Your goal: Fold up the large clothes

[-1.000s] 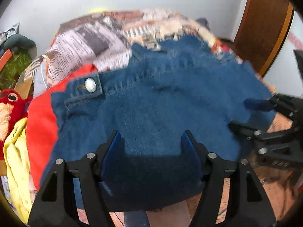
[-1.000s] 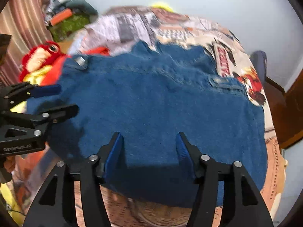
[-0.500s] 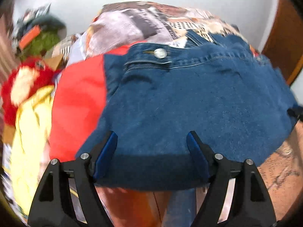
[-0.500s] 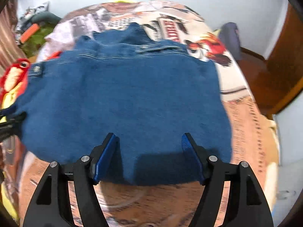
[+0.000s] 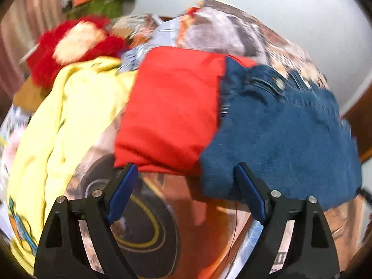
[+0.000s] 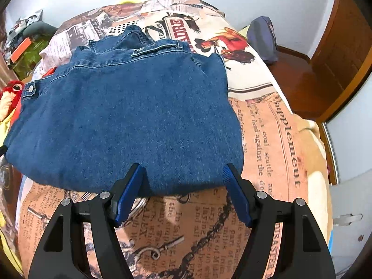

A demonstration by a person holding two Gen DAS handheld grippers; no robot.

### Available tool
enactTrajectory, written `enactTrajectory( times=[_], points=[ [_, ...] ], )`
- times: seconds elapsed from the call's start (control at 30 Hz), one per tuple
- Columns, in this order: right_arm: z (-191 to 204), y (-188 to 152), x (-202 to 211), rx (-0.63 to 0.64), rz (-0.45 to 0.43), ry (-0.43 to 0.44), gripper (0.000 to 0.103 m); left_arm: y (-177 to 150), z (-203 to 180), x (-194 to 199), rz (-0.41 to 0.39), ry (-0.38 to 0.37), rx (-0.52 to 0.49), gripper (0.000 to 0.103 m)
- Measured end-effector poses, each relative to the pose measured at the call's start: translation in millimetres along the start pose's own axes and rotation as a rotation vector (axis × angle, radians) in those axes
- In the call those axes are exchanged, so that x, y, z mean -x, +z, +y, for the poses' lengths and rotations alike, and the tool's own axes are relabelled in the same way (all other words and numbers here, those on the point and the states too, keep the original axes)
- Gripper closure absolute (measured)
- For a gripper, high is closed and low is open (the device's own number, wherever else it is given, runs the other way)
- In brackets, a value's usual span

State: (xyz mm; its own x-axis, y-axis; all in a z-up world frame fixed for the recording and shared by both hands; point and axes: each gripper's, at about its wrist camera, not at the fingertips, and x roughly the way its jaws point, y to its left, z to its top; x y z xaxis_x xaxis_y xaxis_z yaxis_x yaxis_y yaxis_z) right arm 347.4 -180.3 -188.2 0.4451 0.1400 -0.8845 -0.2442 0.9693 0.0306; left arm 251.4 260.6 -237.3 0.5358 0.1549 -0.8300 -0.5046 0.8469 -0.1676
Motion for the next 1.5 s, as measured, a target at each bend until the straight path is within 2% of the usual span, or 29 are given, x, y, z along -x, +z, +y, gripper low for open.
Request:
enactTrajectory(
  times=[0.07, 0.13, 0.27, 0.3, 0.4, 0.47, 0.57, 0.63, 0.73, 0.77, 0.8, 0.87, 0.93, 1.0, 1.1, 1.17, 1.2, 1.27, 1.33, 1.4, 1.5],
  points=[
    [4, 0, 5, 0.006, -0.012, 0.007, 0.035, 0, 8, 5, 0.003, 0.015, 0.028, 0.018],
    [9, 1, 11, 0.017, -0.027, 0.006, 0.035, -1, 17, 10, 0.029, -0.029, 0.077, 0.018],
    [22, 3, 21, 0.060, -0.066, 0.001, 0.035, -6, 16, 14, 0.066, -0.174, 0.131, 0.018],
    [26, 3, 23, 0.069, -0.072, 0.004, 0.035, -9, 11, 11, 0.090, -0.231, 0.138, 0.018],
    [35, 4, 27, 0.088, -0.084, 0.015, 0.035, -14, -4, -6, 0.151, -0.330, 0.144, 0.018],
    [41, 2, 29, 0.105, -0.090, 0.022, 0.035, -18, -14, -18, 0.192, -0.365, 0.148, 0.018],
    [48, 0, 27, 0.136, -0.087, 0.019, 0.035, -24, -25, -42, 0.258, -0.429, 0.208, 0.018],
    [52, -2, 25, 0.151, -0.076, 0.019, 0.035, -25, -26, -53, 0.292, -0.517, 0.268, 0.018],
    [53, -7, 21, 0.149, -0.045, 0.050, 0.035, -21, -26, -63, 0.312, -0.597, 0.353, 0.019],
    [53, -9, 19, 0.145, -0.038, 0.054, 0.035, -18, -27, -64, 0.311, -0.617, 0.371, 0.021],
    [52, -11, 16, 0.140, -0.031, 0.054, 0.035, -16, -27, -62, 0.303, -0.625, 0.383, 0.030],
    [51, -13, 14, 0.130, -0.023, 0.057, 0.035, -7, -31, -52, 0.275, -0.612, 0.369, 0.037],
    [49, -13, 13, 0.116, -0.020, 0.064, 0.035, 4, -42, -36, 0.220, -0.585, 0.303, 0.045],
    [48, -12, 13, 0.101, -0.019, 0.071, 0.035, 14, -61, -20, 0.159, -0.506, 0.200, 0.054],
    [46, -9, 13, 0.082, -0.021, 0.084, 0.035, 17, -94, -5, 0.063, -0.352, 0.012, 0.053],
    [45, -9, 14, 0.075, -0.022, 0.085, 0.035, 15, -101, -9, 0.052, -0.312, -0.033, 0.053],
    [45, -9, 15, 0.073, -0.024, 0.087, 0.035, 14, -102, -15, 0.060, -0.303, -0.032, 0.051],
    [45, -10, 16, 0.072, -0.025, 0.086, 0.035, 16, -94, -31, 0.095, -0.322, 0.031, 0.051],
    [46, -10, 17, 0.074, -0.025, 0.082, 0.035, 19, -83, -49, 0.135, -0.367, 0.137, 0.053],
    [45, -10, 19, 0.075, -0.026, 0.078, 0.035, 22, -73, -55, 0.143, -0.383, 0.192, 0.065],
    [46, -7, 23, 0.080, -0.032, 0.074, 0.035, 25, -78, -44, 0.106, -0.355, 0.180, 0.072]
  ],
)
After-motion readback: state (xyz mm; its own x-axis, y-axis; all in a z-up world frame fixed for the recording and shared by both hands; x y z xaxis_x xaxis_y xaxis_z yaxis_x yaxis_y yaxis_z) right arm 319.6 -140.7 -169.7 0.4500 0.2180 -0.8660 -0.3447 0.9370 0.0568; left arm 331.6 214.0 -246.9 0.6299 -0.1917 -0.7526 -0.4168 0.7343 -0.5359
